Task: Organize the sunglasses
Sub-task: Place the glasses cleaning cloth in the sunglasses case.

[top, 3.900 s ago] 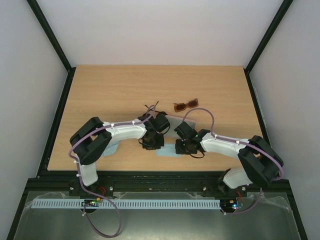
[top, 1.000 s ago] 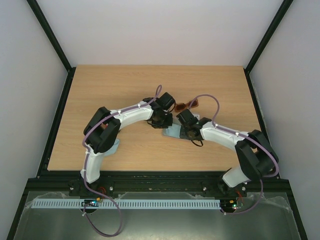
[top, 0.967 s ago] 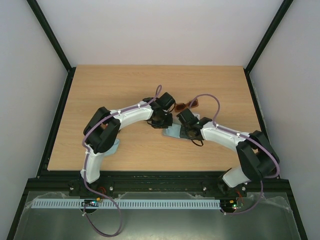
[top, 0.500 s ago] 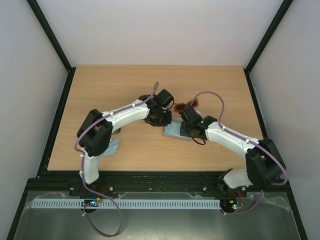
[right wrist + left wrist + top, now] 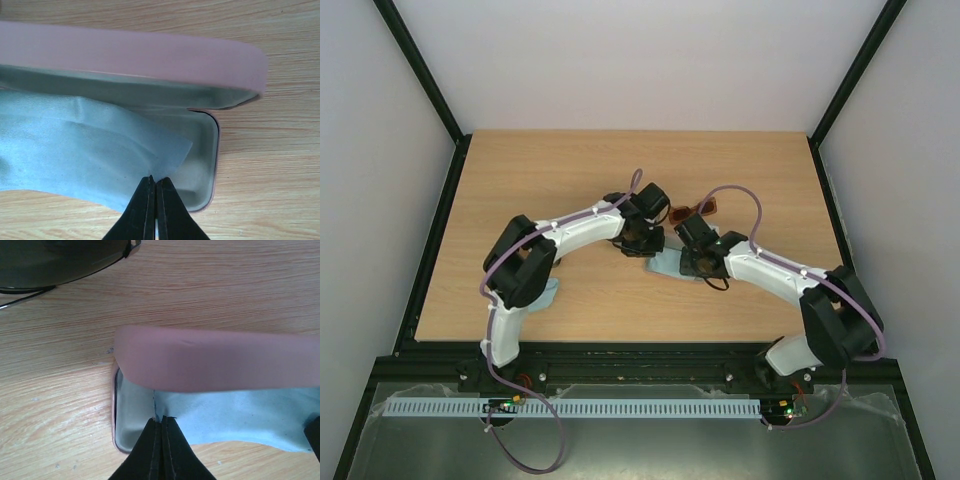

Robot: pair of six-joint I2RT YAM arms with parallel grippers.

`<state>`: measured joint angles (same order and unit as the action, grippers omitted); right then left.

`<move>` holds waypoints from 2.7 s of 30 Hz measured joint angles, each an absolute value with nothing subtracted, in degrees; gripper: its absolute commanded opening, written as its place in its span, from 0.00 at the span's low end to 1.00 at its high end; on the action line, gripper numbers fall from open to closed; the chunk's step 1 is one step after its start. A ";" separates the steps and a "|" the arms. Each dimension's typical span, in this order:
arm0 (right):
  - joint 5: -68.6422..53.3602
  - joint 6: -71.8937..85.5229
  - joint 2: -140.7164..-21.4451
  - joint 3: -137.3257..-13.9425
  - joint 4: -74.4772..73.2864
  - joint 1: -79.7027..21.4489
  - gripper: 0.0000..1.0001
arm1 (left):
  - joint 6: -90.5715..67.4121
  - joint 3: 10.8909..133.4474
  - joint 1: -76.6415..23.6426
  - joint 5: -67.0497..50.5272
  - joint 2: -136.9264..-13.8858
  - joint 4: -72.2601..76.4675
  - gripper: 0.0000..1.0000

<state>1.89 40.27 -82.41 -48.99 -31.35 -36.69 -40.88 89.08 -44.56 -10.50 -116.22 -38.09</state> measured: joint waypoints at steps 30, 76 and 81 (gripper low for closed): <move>7.62 40.05 -88.27 -48.97 -29.41 -36.58 0.27 | -38.83 90.32 -44.56 -7.97 -120.31 -39.77 0.24; 5.28 39.29 -94.00 -46.78 -14.57 -37.45 0.41 | -45.87 83.29 -45.10 -10.28 -120.42 -24.71 0.06; 9.72 40.27 -93.49 -45.84 -15.73 -37.43 0.47 | -45.89 83.31 -45.12 -10.22 -120.40 -24.71 0.06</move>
